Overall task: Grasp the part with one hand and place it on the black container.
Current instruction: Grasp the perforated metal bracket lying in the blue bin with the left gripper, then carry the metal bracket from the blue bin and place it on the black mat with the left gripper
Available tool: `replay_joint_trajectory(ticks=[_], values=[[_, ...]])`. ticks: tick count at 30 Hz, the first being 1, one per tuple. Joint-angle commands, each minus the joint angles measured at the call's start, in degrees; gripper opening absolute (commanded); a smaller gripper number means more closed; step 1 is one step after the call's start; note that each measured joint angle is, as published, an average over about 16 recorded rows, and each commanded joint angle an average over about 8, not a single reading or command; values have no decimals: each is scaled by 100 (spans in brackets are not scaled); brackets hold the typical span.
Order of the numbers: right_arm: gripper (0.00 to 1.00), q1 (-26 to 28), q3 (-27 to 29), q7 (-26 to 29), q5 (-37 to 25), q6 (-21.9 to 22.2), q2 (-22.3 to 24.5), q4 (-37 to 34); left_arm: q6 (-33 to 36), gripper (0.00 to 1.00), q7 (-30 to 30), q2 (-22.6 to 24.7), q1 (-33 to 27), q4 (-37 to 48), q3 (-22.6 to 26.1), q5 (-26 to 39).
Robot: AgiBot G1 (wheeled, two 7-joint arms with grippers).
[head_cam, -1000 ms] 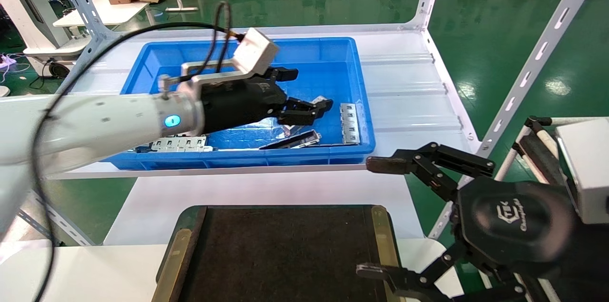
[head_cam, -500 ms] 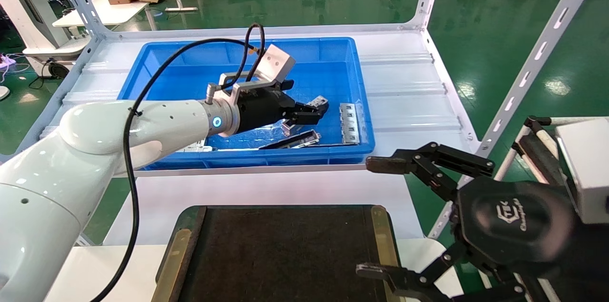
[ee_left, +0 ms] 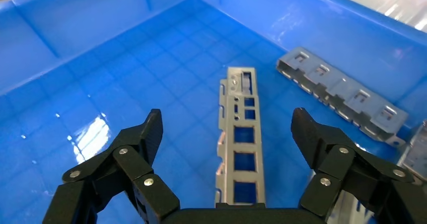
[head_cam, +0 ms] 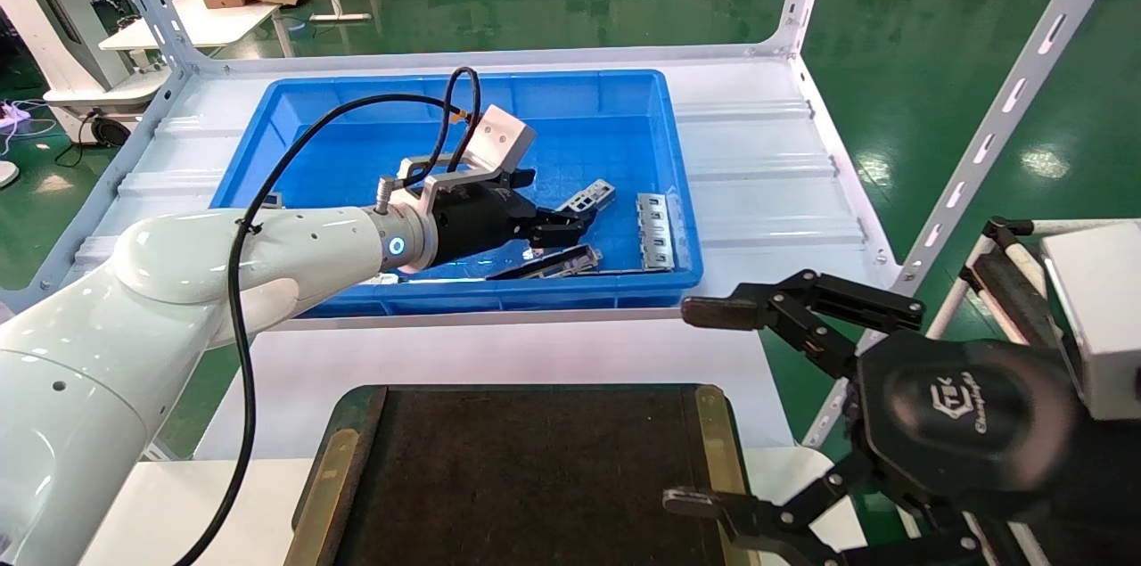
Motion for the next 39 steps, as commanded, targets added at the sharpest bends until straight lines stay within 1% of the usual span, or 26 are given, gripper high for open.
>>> replay_joint_trajectory(ticks=[1, 17, 31, 35, 39], values=[[0, 0, 0, 0, 0, 0, 0, 0, 12, 0, 40, -3, -1, 49, 57, -88], [0, 0, -1, -1, 1, 1, 0, 0, 46, 0, 372, -13, -21, 355, 377, -609], [0, 1, -2, -1, 2, 1, 1, 0, -191, 0, 625, -25, -43, 426, 381, -1195], [0, 1, -3, -1, 2, 1, 1, 0, -31, 0, 684, -73, -180, 452, 284, -1461], [0, 1, -3, -1, 2, 1, 1, 0, 413, 0, 762, -212, -305, 443, 145, -1742]])
